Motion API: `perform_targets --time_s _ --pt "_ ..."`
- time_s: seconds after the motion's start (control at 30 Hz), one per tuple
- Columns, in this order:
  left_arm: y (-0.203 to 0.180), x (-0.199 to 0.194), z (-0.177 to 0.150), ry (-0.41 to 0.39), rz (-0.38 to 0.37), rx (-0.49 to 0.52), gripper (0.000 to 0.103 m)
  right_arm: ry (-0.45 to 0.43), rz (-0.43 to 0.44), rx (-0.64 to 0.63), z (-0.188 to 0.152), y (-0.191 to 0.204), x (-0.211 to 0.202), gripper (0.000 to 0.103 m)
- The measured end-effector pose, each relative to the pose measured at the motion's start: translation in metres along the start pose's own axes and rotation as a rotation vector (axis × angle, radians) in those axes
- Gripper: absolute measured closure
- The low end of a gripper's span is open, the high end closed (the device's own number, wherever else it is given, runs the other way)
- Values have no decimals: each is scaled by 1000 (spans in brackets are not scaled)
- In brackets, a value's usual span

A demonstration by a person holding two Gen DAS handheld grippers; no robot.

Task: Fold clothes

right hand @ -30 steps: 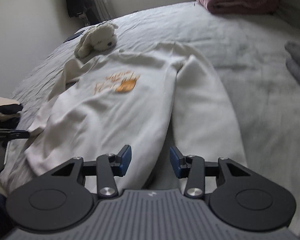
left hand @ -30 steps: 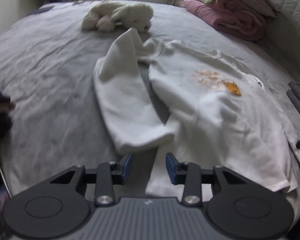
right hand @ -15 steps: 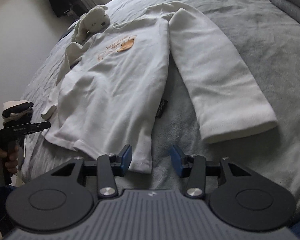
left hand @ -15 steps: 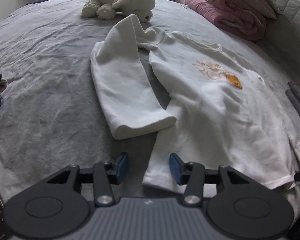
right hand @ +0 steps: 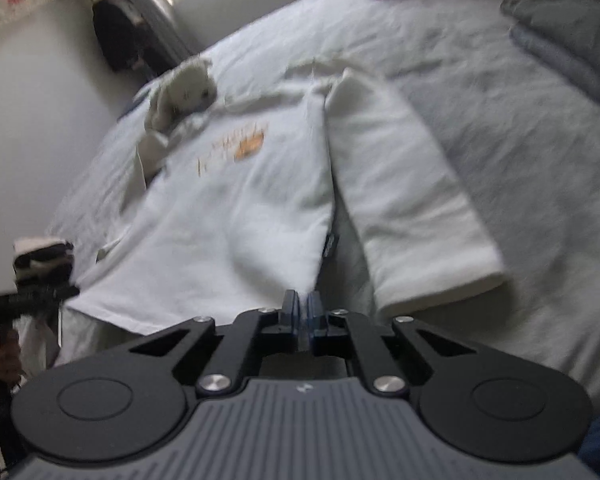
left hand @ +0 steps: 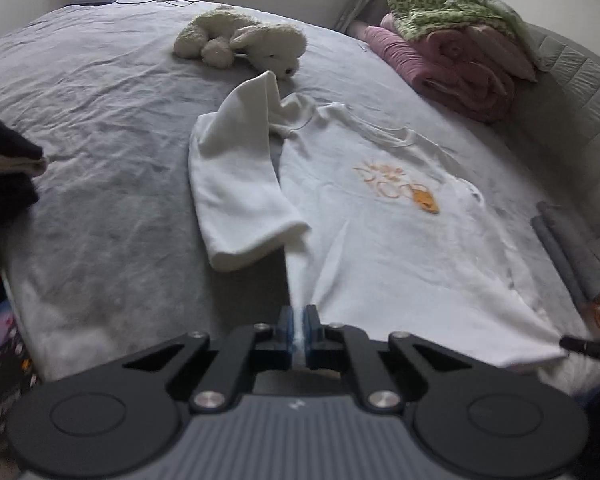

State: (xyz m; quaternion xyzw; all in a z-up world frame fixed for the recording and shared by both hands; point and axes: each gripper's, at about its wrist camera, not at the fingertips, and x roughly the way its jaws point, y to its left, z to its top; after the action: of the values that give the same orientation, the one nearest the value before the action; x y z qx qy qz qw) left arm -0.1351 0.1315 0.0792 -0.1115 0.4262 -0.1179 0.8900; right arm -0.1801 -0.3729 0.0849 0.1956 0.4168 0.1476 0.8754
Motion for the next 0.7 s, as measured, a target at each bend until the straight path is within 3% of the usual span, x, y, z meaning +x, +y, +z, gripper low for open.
perform_targets --time_s 0.33,0.57,0.63,0.7 --pt "-19 6 -22 63 45 86 98 29 -69 -25 3 0 -3 98" --pt "-13 17 -21 122 85 74 97 81 -87 -75 -6 2 10 97" --pt "-9 10 -18 112 94 52 85 75 -77 -64 -4 -1 7 96" --pt "-4 2 -13 82 105 37 80 55 -70 -41 -1 -5 1 95"
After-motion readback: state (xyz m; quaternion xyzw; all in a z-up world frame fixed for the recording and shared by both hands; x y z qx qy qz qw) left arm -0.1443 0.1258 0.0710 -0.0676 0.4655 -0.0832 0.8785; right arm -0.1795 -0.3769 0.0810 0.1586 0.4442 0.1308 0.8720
